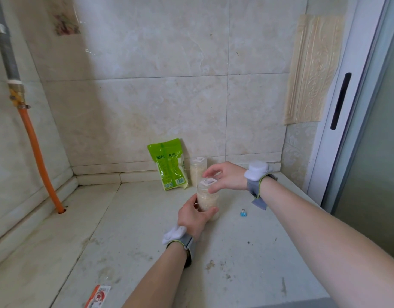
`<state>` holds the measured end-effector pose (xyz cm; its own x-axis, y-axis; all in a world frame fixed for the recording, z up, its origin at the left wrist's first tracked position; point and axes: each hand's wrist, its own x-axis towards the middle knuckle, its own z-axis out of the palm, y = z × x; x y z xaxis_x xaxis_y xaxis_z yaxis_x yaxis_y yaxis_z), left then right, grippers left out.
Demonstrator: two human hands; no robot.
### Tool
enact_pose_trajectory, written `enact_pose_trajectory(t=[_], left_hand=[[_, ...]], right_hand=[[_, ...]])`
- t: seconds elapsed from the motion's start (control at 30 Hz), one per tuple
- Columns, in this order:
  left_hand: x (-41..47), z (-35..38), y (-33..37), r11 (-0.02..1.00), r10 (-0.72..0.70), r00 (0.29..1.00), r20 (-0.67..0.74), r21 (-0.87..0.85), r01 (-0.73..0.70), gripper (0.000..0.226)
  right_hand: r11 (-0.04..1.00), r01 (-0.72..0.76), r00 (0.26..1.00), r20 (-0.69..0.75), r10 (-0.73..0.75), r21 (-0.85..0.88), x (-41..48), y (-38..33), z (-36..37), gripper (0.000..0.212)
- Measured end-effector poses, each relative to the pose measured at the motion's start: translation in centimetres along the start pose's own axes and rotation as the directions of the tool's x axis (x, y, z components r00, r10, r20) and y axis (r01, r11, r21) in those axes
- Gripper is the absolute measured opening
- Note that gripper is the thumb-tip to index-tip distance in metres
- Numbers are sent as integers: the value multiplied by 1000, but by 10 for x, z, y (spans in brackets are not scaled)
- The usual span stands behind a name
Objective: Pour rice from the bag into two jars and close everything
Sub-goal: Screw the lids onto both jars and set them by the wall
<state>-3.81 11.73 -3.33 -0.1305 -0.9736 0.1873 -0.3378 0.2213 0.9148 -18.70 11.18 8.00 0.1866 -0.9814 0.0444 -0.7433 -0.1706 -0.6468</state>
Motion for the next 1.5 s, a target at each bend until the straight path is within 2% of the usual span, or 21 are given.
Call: enact_pose_trajectory(t=[0.27,0.4,0.5,0.63,0.67,0.73,0.77,0.83,0.93,1.0,1.1,1.13,1.2,1.23,1.3,1.37,1.43,1.5], left_hand=[[0,0,1,1000,-4,1000,8,-5,4,64],[0,0,2,1000,-6,1000,13,-5,6,58],[0,0,1,1000,-7,1000,8,2,7,56],[1,0,1,1000,1,1000,-2,28,-1,50],[1,0,1,1000,4,1000,1,28,-4,48],[0,0,1,1000,6,1000,3,20,-6,48],[0,0,1,1000,4,1000,4,15,-4,50],[0,0,1,1000,3,1000,2,13,-3,53],[0,0,2,1000,6,1000,6,17,-7,53],[0,0,1,1000,-1,1000,8,13,1,51],[0,1,0,1000,3,1000,5,10,-3,52],[1,1,0,1000,4,1000,4,9,-4,53],[1,1,0,1000,3,1000,7,10,-3,55],[1,1,-1,1000,3,1000,7,10,-3,55],[2,1,-1,1000,3,1000,2,10,-3,56],[3,2,-1,1000,0,1000,-1,7,0,55],[3,2,-3,1000,0,1000,1,16,0,52],[3,2,-4,1000,15,1000,4,23,-15,51]], right_hand=[[963,38,993,122,-5,-265,1,-12,-2,58],[941,53,988,156,0,-334,5,-16,-3,55],[907,7,995,92,35,-421,3,-17,-2,56],[785,-120,992,-53,111,-607,3,-17,12,63],[790,-147,989,-94,113,-596,5,-17,15,62],[863,-160,983,-160,94,-480,7,-20,13,58],[902,-124,986,-151,66,-414,9,-20,10,51],[948,-57,997,-60,40,-312,9,-16,3,20],[958,-25,991,118,61,-287,-4,-22,-1,44],[927,-64,992,77,99,-369,-4,-21,3,47],[784,-211,977,-109,181,-584,-1,-22,12,58],[782,-238,971,-163,176,-577,0,-23,14,64],[869,-192,974,-199,111,-457,4,-21,14,64],[923,-135,981,-180,74,-359,4,-20,11,54],[973,-39,999,-20,36,-226,2,-20,4,42],[958,-36,993,100,67,-284,-3,-20,2,48],[896,-94,994,12,110,-435,0,-18,9,47],[806,-187,982,-116,147,-561,2,-22,15,57]])
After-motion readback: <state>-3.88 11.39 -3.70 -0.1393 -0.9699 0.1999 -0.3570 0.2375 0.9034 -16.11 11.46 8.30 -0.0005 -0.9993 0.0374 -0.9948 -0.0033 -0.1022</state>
